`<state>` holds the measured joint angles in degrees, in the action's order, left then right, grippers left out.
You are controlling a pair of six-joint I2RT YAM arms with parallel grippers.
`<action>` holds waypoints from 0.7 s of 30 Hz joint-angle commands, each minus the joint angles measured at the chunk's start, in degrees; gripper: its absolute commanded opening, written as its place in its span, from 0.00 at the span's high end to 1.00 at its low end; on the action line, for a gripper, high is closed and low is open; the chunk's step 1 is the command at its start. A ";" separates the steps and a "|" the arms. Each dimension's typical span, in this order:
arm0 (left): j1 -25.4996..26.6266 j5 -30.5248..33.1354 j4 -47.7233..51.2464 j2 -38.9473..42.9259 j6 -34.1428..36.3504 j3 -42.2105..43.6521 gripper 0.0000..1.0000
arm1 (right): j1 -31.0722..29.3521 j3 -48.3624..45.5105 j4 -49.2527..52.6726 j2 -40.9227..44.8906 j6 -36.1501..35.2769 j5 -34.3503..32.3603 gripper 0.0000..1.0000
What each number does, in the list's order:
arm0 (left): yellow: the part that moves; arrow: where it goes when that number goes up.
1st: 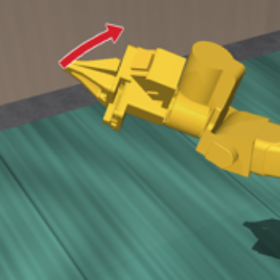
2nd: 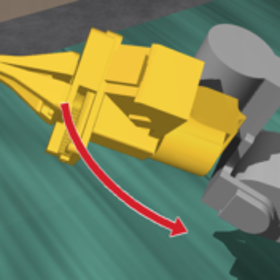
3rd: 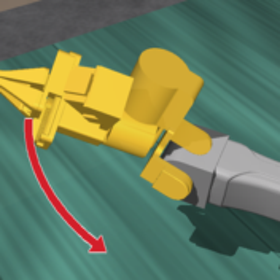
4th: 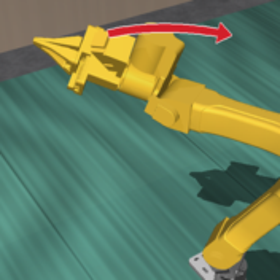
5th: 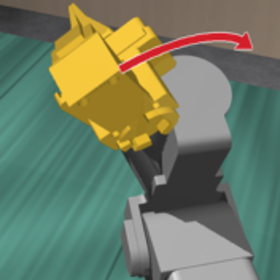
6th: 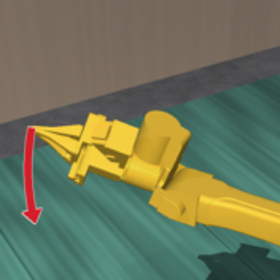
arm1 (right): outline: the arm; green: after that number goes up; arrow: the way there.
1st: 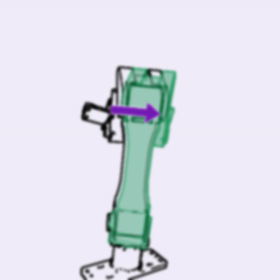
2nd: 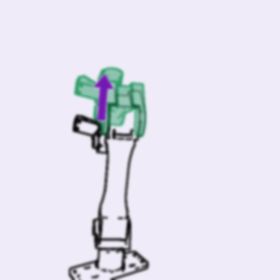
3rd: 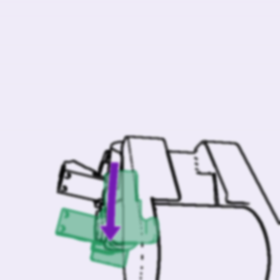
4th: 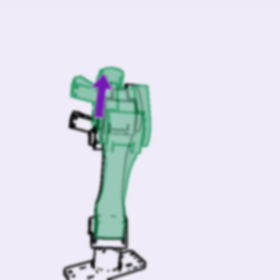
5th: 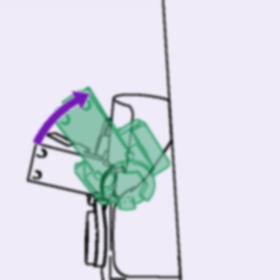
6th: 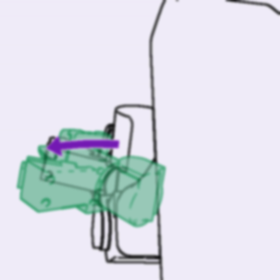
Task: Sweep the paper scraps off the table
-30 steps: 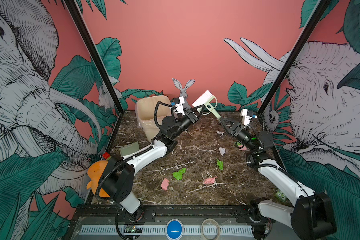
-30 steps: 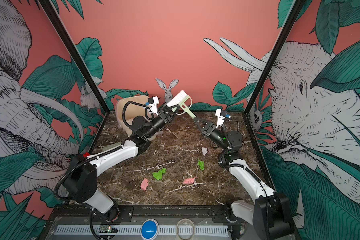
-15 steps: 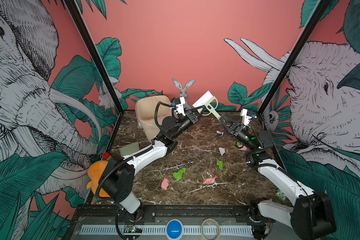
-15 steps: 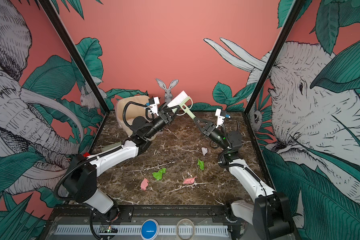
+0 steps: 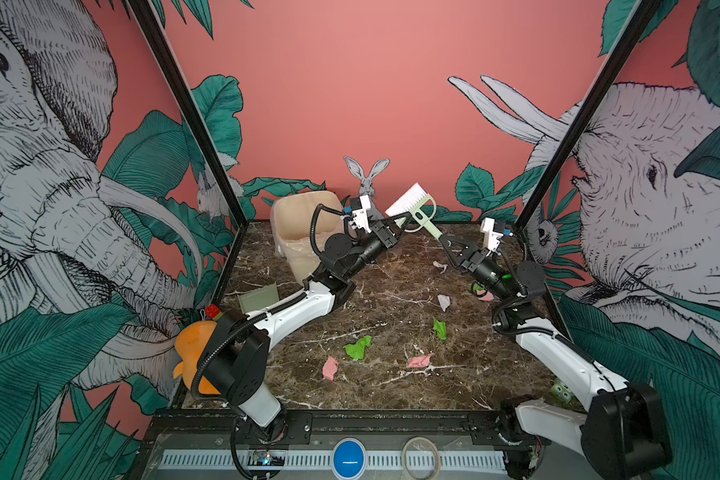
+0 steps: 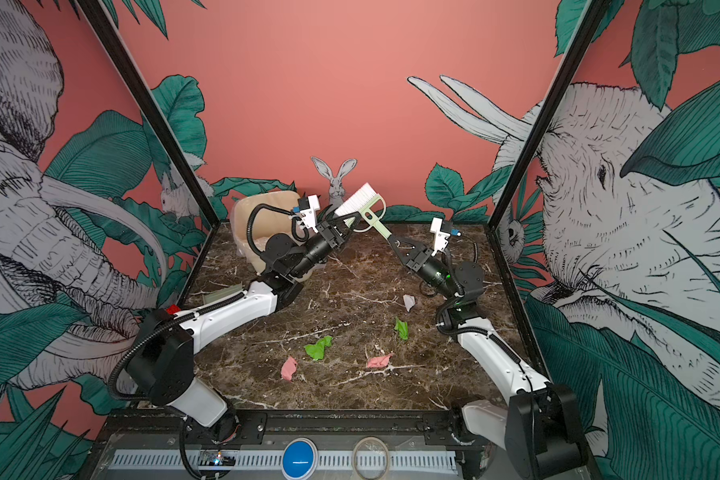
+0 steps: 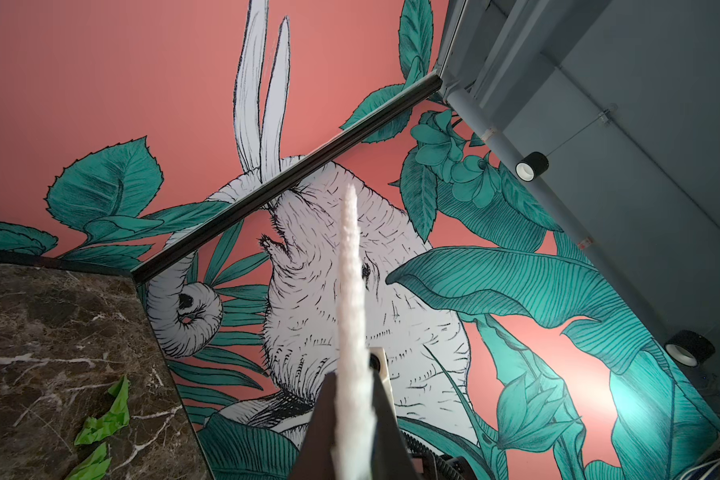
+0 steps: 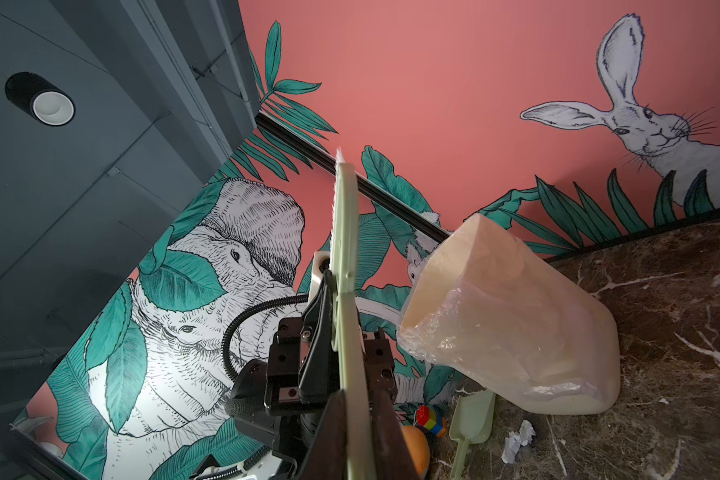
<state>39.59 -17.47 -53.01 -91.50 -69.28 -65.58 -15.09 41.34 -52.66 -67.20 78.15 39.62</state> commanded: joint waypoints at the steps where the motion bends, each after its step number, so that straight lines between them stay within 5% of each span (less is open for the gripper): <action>1: 0.23 -0.63 -0.22 1.70 0.55 0.56 1.00 | 0.15 2.01 -3.62 0.53 2.01 -0.98 0.96; 14: 0.26 -0.41 1.27 2.75 2.23 0.51 1.00 | 0.15 1.18 -3.71 1.29 2.67 -1.04 1.00; 21: -0.04 -0.46 7.65 5.33 5.73 0.37 0.30 | 0.24 1.15 2.76 3.27 -0.19 -2.52 1.00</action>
<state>39.59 -17.54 -48.56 -90.39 -66.13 -65.41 -15.09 41.54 -50.33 -65.71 77.76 39.29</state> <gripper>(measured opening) 0.656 0.066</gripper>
